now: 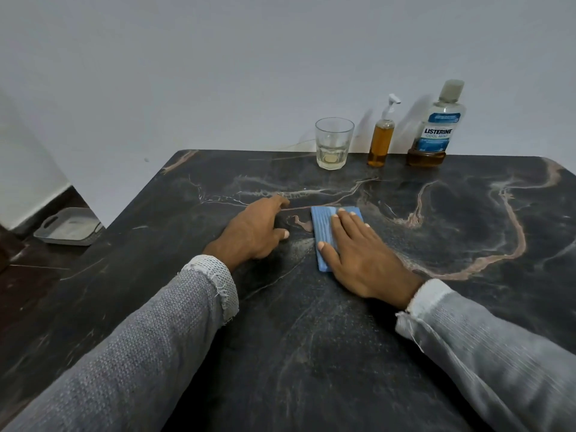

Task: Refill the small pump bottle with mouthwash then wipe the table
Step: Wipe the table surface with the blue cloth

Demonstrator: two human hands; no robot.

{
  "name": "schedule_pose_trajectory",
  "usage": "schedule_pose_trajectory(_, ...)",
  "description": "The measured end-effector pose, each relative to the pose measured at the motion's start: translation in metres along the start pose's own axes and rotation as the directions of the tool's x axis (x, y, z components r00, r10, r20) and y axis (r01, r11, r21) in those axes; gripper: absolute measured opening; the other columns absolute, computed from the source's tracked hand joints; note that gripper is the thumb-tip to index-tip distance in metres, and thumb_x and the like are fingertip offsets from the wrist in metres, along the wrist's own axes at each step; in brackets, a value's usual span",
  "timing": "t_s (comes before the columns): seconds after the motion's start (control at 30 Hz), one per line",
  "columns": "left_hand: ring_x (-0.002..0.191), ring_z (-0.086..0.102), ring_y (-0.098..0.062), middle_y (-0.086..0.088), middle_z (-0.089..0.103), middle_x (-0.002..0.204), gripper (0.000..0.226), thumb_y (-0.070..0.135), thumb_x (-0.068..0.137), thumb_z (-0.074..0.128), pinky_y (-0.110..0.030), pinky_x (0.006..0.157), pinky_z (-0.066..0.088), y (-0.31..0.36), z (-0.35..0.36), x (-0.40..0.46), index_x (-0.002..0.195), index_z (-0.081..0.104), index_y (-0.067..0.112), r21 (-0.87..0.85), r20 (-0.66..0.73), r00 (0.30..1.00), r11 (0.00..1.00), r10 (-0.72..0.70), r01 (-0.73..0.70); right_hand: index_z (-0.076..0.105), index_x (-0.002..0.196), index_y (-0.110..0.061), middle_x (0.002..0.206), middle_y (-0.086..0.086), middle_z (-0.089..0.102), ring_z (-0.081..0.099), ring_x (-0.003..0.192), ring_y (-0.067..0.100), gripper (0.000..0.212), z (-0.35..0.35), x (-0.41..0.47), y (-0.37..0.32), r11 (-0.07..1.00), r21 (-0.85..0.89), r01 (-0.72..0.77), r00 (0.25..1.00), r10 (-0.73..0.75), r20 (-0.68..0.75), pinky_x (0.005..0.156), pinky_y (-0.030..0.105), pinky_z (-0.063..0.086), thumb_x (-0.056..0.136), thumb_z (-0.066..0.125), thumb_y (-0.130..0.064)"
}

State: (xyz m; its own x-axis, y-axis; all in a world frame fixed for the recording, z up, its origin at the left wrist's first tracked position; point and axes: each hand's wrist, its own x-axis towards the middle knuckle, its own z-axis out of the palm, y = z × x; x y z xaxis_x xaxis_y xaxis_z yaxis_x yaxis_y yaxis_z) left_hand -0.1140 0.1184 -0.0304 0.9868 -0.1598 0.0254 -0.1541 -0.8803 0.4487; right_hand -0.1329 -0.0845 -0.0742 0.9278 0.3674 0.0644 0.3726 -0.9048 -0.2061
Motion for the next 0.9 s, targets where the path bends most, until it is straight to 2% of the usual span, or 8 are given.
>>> schedule_pose_trajectory(0.1,0.123,0.052,-0.024,-0.007,0.052,0.137,0.064,0.021,0.085,0.071,-0.043,0.104,0.044,-0.002,0.001,0.004,0.141,0.040,0.018,-0.009,-0.003,1.000,1.000,0.003,-0.003,0.019,0.150,-0.004,0.159,0.016,0.016,0.013,0.147,0.029,0.066,0.000,0.045,-0.002,0.999,-0.004,-0.052,0.998,0.052,-0.025,0.120,0.045,0.014,0.100,0.025,-0.048)
schedule_pose_trajectory(0.2,0.126,0.050,-0.024,-0.007,0.049,0.141,0.070,0.021,0.083,0.073,-0.043,0.106,0.042,-0.008,0.001,0.004,0.143,0.036,0.019,-0.014,0.014,1.000,1.000,0.016,-0.016,0.022,0.148,-0.006,0.158,0.016,0.016,0.014,0.146,0.031,0.062,0.002,0.092,-0.014,0.995,0.021,-0.094,0.995,0.094,-0.017,0.118,0.045,0.012,0.100,0.028,-0.046)
schedule_pose_trajectory(0.3,0.125,0.050,-0.023,-0.006,0.048,0.140,0.067,0.019,0.083,0.072,-0.042,0.105,0.043,-0.016,-0.002,0.005,0.141,0.039,0.019,-0.039,0.003,1.000,0.999,0.026,-0.026,0.017,0.151,-0.013,0.160,0.015,0.011,0.008,0.147,0.031,0.063,0.011,0.122,-0.030,0.996,0.018,-0.083,0.996,0.083,0.014,0.118,0.045,0.008,0.099,0.025,-0.048)
schedule_pose_trajectory(0.43,0.125,0.049,-0.023,-0.005,0.051,0.139,0.062,0.020,0.085,0.071,-0.042,0.106,0.041,-0.025,-0.010,0.013,0.139,0.041,0.017,0.012,0.007,1.000,0.999,0.029,-0.029,0.014,0.152,-0.016,0.161,0.014,0.008,0.004,0.148,0.030,0.063,0.017,0.143,-0.038,0.998,0.010,-0.061,0.998,0.061,0.035,0.118,0.046,0.005,0.100,0.023,-0.051)
schedule_pose_trajectory(0.57,0.121,0.051,-0.023,-0.006,0.052,0.135,0.068,0.027,0.080,0.076,-0.041,0.103,0.043,-0.029,-0.017,0.028,0.137,0.040,0.018,0.089,0.054,0.999,0.996,-0.001,-0.003,0.015,0.152,-0.017,0.161,0.014,0.007,0.004,0.149,0.030,0.064,0.016,0.160,-0.040,0.998,0.010,-0.054,0.998,0.054,0.044,0.119,0.045,0.006,0.100,0.021,-0.053)
schedule_pose_trajectory(0.77,0.126,0.047,-0.023,-0.006,0.049,0.140,0.078,0.029,0.075,0.080,-0.039,0.106,0.041,-0.030,-0.022,0.047,0.140,0.038,0.020,0.087,0.079,0.997,0.996,0.009,-0.015,0.017,0.153,-0.015,0.160,0.015,0.010,0.007,0.148,0.030,0.066,0.011,0.191,-0.036,0.998,-0.011,-0.055,0.998,0.055,0.039,0.120,0.046,0.009,0.099,0.021,-0.054)
schedule_pose_trajectory(0.83,0.127,0.047,-0.023,-0.006,0.048,0.141,0.078,0.028,0.075,0.080,-0.040,0.107,0.040,-0.031,-0.022,0.051,0.140,0.038,0.021,0.072,0.073,0.997,0.997,0.011,-0.017,0.022,0.151,-0.014,0.159,0.016,0.016,0.013,0.146,0.030,0.065,0.010,0.196,-0.034,0.999,0.018,-0.042,0.999,0.042,0.003,0.119,0.045,0.012,0.099,0.024,-0.053)
schedule_pose_trajectory(0.9,0.127,0.047,-0.022,-0.005,0.048,0.141,0.075,0.028,0.075,0.080,-0.039,0.108,0.039,-0.034,-0.022,0.054,0.138,0.039,0.022,0.062,0.077,0.997,0.998,0.018,-0.023,0.030,0.147,-0.012,0.156,0.017,0.023,0.018,0.144,0.030,0.063,0.013,0.191,-0.032,0.998,0.061,-0.004,0.994,0.010,-0.109,0.118,0.044,0.014,0.099,0.028,-0.053)
